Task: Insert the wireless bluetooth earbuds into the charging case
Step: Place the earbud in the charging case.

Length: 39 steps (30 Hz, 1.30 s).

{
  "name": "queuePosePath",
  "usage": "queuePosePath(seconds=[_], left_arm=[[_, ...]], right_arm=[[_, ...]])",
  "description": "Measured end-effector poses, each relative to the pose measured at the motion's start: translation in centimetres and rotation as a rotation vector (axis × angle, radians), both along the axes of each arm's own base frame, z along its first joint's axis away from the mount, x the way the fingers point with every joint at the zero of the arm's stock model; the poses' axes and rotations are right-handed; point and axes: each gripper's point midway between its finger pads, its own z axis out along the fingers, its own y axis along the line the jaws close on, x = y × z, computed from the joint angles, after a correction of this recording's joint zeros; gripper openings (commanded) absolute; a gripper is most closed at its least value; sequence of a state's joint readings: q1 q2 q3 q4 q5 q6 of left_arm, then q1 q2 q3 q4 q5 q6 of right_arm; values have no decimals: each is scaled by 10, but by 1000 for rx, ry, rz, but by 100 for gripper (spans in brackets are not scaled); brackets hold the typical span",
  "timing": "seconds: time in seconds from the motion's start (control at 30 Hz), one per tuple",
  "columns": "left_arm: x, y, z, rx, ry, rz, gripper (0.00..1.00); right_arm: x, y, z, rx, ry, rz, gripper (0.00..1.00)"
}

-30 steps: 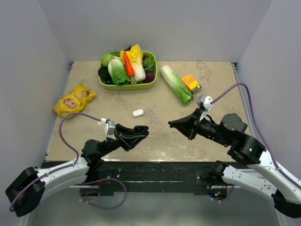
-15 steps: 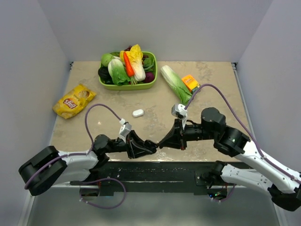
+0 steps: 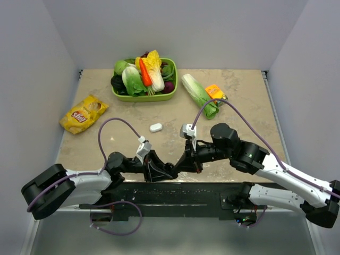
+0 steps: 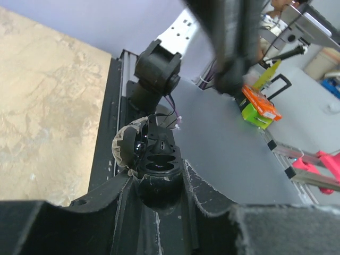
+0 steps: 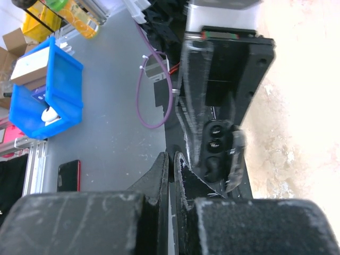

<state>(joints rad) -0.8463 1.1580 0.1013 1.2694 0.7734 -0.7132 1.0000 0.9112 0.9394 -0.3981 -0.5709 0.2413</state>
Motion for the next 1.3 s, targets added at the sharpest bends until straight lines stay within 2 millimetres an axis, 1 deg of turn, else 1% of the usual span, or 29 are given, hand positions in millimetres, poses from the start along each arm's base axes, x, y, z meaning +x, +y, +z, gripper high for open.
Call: queuePosePath(seconds=[0.13,0.23,0.33,0.5,0.63,0.77,1.07,1.3], left_arm=[[-10,0,13,-49,-94,-22,0],[-13,1,18,-70,-140,-29,0],[-15,0,18,-72,-161,-33,0],[-17,-1,18,-76,-184,-39,0],[-18,-1,18,-78,-189,-40,0],[-17,-1,23,-94,-218,-36,0],[-20,-1,25,-101,-239,-39,0],[-20,-3,26,-105,-242,-31,0]], right_arm=[[1,5,-7,-10,4,3,0],[2,8,-10,-16,5,1,0],[3,11,-10,-13,-1,-3,0],[-1,17,-10,-6,-8,13,0],[-2,20,-16,-20,-5,11,0],[-3,19,-26,-43,3,6,0],[-1,23,-24,-29,-3,-17,0],[2,28,-29,-29,0,-32,0]])
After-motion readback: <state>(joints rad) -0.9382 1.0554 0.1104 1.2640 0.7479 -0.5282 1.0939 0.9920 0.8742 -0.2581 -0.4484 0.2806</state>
